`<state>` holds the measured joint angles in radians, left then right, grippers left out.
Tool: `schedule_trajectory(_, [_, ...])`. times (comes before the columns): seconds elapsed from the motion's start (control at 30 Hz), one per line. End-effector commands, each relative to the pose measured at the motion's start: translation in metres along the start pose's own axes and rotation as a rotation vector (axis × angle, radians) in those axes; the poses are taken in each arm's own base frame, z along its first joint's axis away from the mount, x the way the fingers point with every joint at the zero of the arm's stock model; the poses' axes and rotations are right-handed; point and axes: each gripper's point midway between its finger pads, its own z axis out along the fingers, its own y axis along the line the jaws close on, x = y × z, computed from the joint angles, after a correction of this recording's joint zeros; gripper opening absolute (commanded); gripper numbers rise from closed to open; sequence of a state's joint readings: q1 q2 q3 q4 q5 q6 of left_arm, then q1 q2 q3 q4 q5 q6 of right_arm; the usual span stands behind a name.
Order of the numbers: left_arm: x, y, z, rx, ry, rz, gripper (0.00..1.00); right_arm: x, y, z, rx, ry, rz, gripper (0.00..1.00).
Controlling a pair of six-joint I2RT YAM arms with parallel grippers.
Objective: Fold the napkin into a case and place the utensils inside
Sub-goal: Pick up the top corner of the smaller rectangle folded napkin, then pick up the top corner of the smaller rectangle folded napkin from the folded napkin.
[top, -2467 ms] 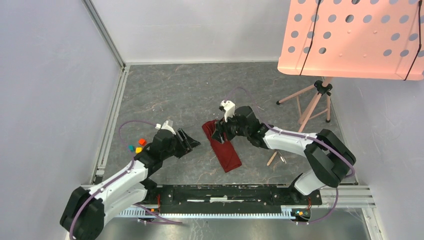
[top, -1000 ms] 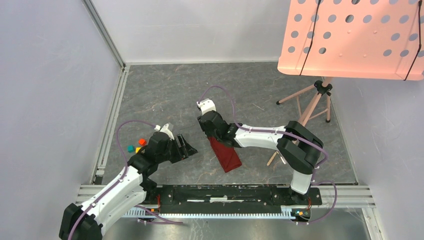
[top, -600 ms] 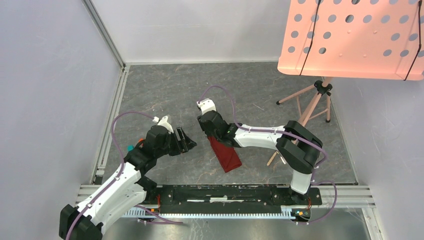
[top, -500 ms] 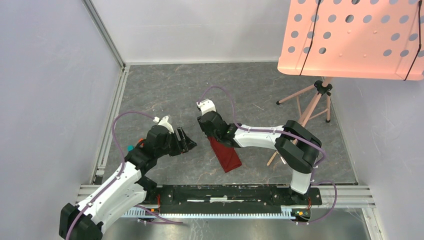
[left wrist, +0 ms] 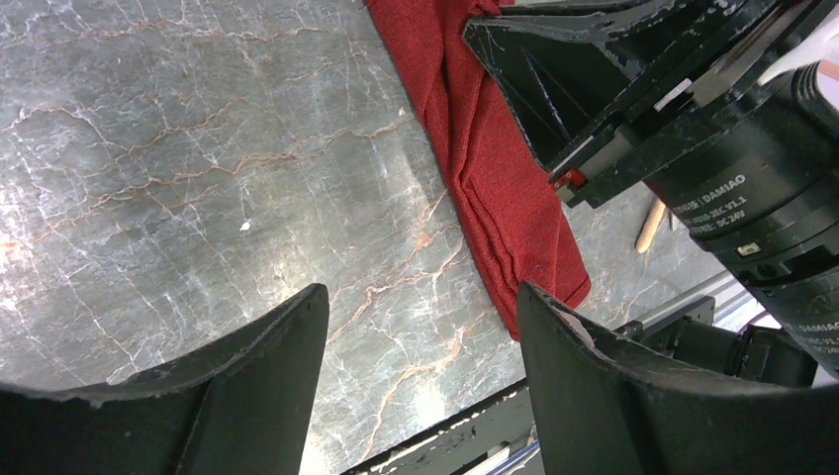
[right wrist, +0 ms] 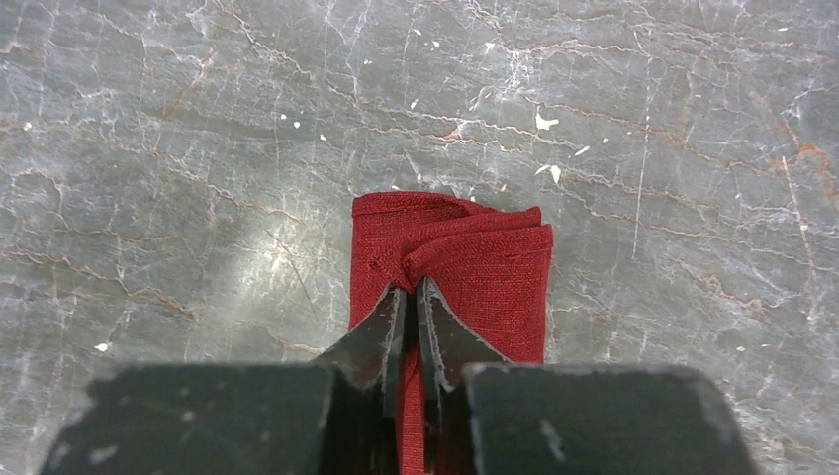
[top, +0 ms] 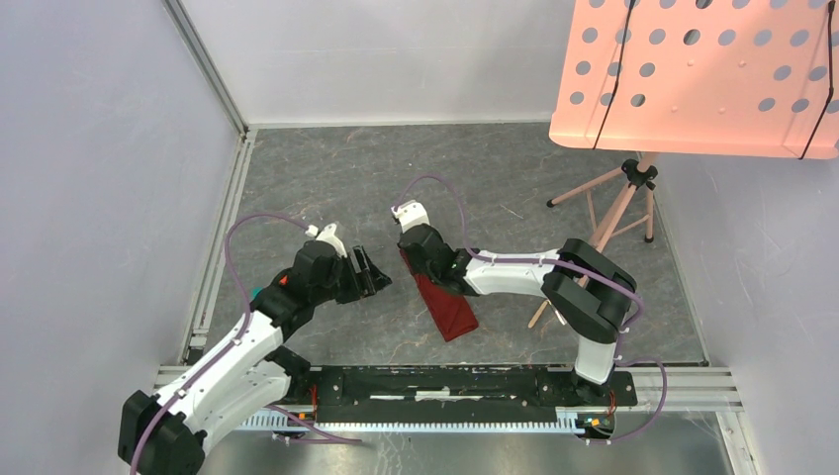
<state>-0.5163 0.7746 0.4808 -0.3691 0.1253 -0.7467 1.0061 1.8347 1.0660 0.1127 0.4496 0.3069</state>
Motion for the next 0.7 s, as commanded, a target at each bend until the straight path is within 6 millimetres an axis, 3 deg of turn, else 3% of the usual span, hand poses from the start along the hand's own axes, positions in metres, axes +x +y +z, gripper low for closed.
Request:
schedule_trajectory(0.0, [-0.027, -0.014, 0.003, 0.019, -0.065, 0.064, 0.77, -0.018, -0.002, -0.005, -0.009, -0.069, 0.026, 0.04])
schedule_trajectory(0.03, [-0.029, -0.014, 0.008, 0.011, -0.060, 0.067, 0.76, -0.018, -0.002, -0.007, -0.019, -0.072, 0.035, 0.00])
schedule_trajectory(0.2, [-0.039, -0.021, 0.035, 0.016, -0.055, 0.060, 0.67, -0.027, -0.003, -0.016, -0.158, -0.088, 0.163, 0.00])
schedule_trajectory(0.33, [-0.046, -0.013, 0.063, -0.023, -0.070, 0.061, 0.59, -0.021, -0.012, -0.020, -0.227, -0.072, 0.271, 0.00])
schedule_trajectory(0.67, [-0.055, -0.023, 0.115, -0.165, -0.038, 0.322, 0.49, -0.012, -0.020, -0.022, -0.284, -0.054, 0.333, 0.00])
